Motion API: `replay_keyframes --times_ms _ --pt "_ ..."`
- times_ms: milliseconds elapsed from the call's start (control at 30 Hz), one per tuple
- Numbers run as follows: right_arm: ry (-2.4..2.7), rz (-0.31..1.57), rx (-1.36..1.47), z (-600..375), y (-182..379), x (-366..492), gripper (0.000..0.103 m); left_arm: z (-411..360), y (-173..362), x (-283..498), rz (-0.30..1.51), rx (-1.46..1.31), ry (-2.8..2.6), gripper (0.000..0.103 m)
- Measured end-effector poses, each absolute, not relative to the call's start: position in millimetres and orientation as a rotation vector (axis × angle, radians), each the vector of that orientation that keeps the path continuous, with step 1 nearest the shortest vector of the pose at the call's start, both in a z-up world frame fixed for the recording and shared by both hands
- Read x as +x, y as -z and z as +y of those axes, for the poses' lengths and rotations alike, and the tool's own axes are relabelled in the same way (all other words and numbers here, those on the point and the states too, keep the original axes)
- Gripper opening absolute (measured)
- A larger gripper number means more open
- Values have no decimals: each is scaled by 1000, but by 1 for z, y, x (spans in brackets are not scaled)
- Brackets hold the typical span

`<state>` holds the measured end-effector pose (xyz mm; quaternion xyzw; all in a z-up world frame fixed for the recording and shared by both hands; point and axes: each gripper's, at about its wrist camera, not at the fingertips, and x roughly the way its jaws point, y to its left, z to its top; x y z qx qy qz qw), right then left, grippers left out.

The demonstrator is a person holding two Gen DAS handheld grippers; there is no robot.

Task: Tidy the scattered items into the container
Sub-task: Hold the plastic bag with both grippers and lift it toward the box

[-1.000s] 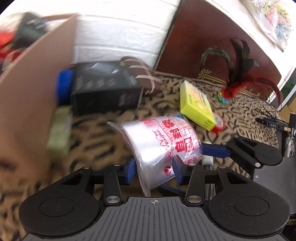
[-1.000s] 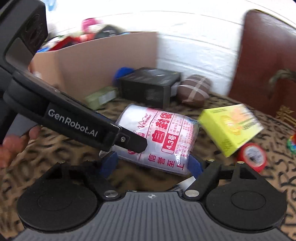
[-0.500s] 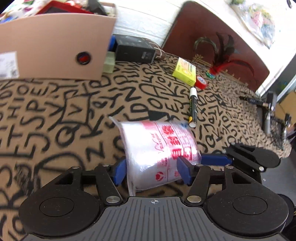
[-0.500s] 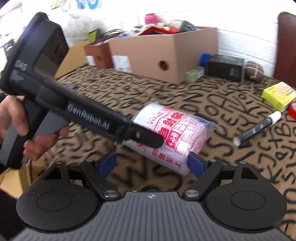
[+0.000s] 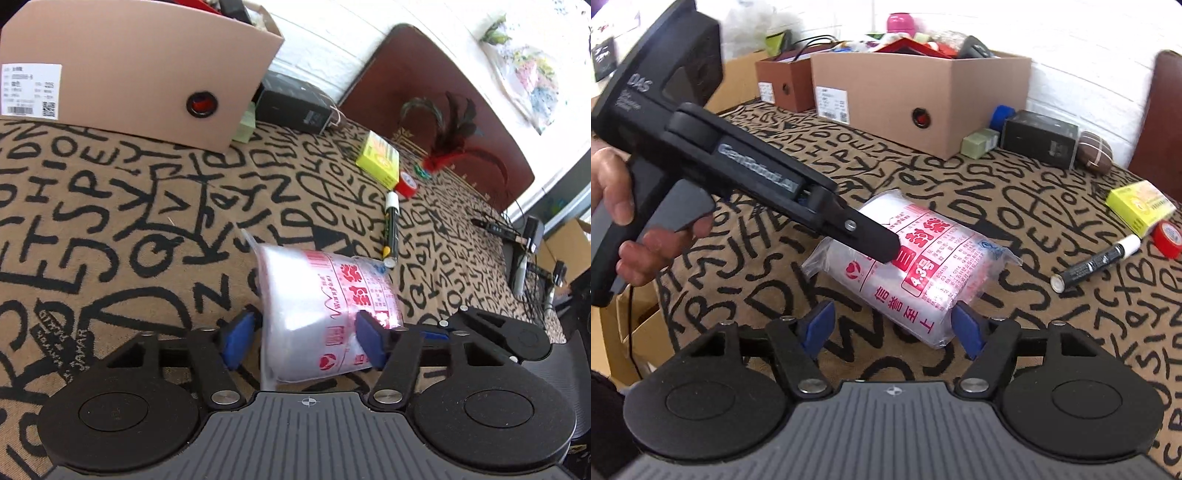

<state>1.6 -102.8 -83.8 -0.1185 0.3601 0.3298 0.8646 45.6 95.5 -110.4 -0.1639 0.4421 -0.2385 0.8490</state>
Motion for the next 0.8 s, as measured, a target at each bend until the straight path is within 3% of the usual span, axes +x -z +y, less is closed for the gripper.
replay_keyframes --times_ms 300,367,433,567,800 --pt "-621 774 -218 -110 84 20 72 96 115 51 932 -388 505 70" --pt "-633 779 -205 -107 86 21 69 92 114 49 928 -347 511 57" --pt "-632 776 -212 -103 87 18 68 91 113 49 929 -329 510 55" --pt "-624 791 -138 -108 83 22 67 92 114 50 934 -344 512 67" --pt "-585 792 -140 -99 89 24 69 84 115 48 918 -287 506 64"
